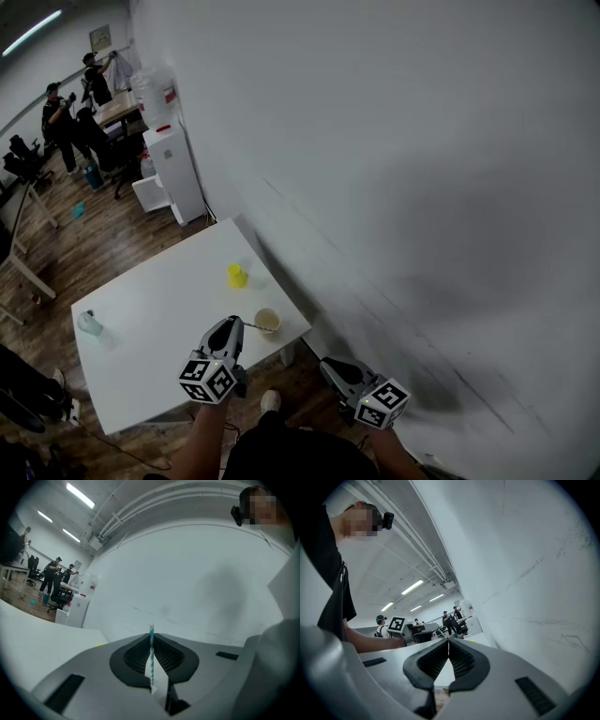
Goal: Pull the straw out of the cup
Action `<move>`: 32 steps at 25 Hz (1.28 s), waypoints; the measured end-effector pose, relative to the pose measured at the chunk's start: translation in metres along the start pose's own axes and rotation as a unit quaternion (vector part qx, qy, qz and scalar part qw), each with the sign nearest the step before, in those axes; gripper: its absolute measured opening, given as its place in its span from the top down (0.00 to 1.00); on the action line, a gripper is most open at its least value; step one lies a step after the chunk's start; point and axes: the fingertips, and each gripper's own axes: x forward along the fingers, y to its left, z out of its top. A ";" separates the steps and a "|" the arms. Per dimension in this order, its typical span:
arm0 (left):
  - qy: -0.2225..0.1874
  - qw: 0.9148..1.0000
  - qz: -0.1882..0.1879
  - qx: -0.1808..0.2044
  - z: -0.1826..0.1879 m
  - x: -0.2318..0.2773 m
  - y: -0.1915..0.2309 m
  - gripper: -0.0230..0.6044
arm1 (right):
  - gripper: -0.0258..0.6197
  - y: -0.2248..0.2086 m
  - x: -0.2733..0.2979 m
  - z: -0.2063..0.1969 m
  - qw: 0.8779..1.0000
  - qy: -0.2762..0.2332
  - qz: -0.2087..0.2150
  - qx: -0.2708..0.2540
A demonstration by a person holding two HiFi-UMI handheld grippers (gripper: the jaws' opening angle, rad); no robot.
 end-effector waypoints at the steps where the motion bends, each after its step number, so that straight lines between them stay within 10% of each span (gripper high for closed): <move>1: -0.004 1.000 0.002 0.001 0.001 -0.006 -0.005 0.91 | 0.93 0.003 -0.004 -0.001 1.000 0.000 0.004 -0.001; 32: -0.048 0.998 0.033 0.014 0.018 -0.081 -0.019 0.91 | 0.93 0.048 -0.003 0.006 0.998 -0.021 0.044 -0.032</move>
